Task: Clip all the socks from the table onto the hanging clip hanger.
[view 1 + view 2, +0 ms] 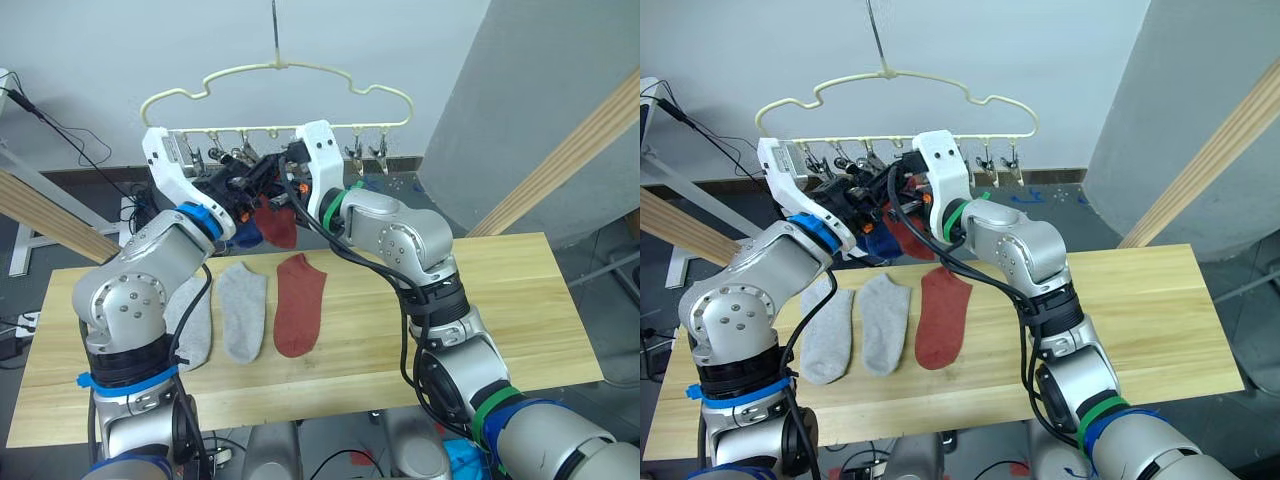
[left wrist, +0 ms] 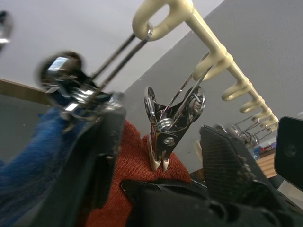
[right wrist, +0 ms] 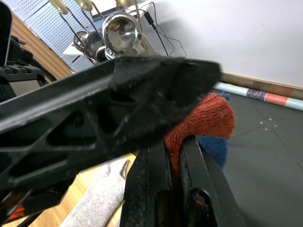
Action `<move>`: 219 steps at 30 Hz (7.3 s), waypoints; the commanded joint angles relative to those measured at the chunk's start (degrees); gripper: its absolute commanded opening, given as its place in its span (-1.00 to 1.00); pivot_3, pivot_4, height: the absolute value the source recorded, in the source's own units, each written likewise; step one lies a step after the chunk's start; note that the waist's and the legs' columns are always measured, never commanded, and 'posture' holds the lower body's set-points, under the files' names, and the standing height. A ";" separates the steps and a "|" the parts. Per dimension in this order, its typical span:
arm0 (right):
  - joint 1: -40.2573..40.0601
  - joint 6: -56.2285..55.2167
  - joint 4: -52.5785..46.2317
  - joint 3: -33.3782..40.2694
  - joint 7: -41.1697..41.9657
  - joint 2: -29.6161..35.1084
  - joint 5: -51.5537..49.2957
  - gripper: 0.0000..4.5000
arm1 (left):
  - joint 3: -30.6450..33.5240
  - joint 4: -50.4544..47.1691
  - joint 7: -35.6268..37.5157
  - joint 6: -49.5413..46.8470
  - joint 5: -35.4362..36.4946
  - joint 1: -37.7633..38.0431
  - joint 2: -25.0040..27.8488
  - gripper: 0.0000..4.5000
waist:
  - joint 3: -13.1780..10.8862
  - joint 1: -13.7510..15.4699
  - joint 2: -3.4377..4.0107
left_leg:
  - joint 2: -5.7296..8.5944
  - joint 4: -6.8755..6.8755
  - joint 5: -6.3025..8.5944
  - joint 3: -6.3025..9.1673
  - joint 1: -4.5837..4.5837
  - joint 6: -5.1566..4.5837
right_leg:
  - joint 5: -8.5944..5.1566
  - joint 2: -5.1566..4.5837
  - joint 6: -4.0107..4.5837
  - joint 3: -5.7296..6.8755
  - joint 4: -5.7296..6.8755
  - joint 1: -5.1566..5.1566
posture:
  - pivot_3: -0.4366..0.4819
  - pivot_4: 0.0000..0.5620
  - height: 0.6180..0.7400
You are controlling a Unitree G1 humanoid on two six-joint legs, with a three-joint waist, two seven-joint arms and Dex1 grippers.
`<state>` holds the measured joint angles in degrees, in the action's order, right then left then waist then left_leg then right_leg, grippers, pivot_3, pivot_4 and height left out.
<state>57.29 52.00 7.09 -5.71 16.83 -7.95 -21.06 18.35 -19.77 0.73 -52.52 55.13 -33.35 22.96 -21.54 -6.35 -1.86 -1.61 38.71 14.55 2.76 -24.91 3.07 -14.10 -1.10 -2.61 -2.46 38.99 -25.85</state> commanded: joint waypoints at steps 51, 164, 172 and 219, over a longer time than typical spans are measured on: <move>-28.63 10.55 -45.55 11.90 18.40 33.53 -22.09 -0.23 | -3.53 -19.88 19.55 18.01 -18.74 25.53 11.31 0.24 | 0.24 1.50 -0.16 | 0.08 0.03 -0.01 -0.04 0.01 0.00 | 0.01 0.04 0.02 0.01 0.01 0.05 | -0.39 0.03 1.00; -8.18 1.58 -23.15 1.42 -11.41 13.70 3.23 -0.23 | 12.56 -16.73 37.82 4.25 12.83 22.24 36.61 0.24 | 1.71 1.51 -0.18 | -0.03 0.05 -0.15 0.02 0.04 0.14 | 0.12 0.18 0.19 0.07 0.11 0.02 | -0.23 0.03 1.00; -7.19 0.80 -21.94 1.58 -10.99 12.36 4.02 -0.23 | 13.28 -17.07 38.11 4.74 12.64 23.66 36.50 0.24 | 1.71 1.53 -0.18 | -0.02 0.05 -0.15 0.02 0.04 0.14 | 0.12 0.18 0.19 0.07 0.11 0.01 | -0.23 0.03 1.00; -5.32 2.52 -22.49 2.23 -12.55 9.07 6.37 -1.00 | -8.30 -16.97 19.55 -5.87 3.35 19.62 31.03 0.51 | 1.66 1.54 -0.12 | -0.02 0.04 -0.14 0.03 0.04 0.13 | 0.13 0.18 0.21 0.07 0.12 0.01 | -0.31 0.22 1.00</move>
<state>50.73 54.54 -12.19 -3.83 4.71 1.59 -14.64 11.89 -36.14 20.86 -59.26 60.56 -13.39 54.83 -19.88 -4.81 -1.98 -1.64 38.75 14.40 2.80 -24.87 3.20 -13.97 -0.91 -2.41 -2.39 39.11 -25.84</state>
